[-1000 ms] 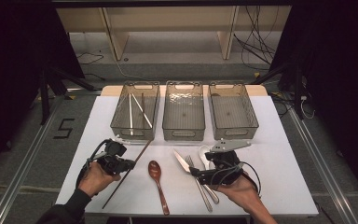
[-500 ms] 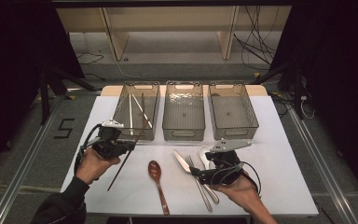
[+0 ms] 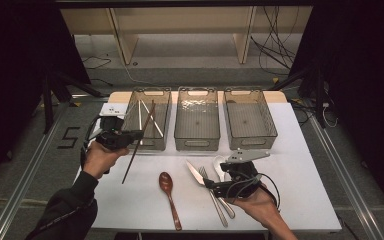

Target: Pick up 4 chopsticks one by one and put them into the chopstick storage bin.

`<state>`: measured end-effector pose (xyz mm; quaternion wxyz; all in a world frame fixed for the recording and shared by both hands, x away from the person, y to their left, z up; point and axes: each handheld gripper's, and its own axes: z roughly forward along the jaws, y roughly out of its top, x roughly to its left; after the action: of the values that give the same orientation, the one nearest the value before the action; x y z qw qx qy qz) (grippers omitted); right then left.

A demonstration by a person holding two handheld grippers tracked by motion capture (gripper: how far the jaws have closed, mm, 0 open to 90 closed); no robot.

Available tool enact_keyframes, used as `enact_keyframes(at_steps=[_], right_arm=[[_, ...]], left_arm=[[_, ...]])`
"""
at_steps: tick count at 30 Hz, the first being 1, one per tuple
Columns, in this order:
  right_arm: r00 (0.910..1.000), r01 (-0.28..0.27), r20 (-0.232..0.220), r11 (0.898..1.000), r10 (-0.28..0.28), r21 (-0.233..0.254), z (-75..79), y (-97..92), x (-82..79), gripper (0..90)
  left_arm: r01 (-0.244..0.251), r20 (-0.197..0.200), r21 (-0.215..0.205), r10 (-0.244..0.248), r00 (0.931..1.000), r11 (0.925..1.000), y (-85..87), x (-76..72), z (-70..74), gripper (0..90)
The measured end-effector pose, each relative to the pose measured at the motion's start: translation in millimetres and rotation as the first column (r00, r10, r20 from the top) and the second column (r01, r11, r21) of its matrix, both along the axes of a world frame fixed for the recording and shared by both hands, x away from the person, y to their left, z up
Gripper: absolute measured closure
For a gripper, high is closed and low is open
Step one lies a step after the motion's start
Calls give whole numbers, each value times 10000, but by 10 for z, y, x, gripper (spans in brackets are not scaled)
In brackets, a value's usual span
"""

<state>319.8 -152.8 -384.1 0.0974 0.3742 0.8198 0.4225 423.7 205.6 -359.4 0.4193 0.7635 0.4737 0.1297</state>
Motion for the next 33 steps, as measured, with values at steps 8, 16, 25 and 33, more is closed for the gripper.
enact_keyframes(at_steps=[8,16,25,33], right_arm=[[10000,-5,-20,10000,5,14,-6,-3,7,254],[10000,-13,-48,10000,13,18,-10,-5,11,254],[9999,-73,-72,10000,73,23,-15,-6,13,254],[9999,-102,-95,9999,102,17,-18,-10,15,254]], left_arm=[[-380,527,-150,388,9979,9992,64,243,170,839],[-552,1055,27,546,9929,9985,35,474,319,839],[-827,1751,-34,820,9811,9966,-7,740,449,839],[-1547,1806,-348,1584,9707,9873,92,1030,390,839]])
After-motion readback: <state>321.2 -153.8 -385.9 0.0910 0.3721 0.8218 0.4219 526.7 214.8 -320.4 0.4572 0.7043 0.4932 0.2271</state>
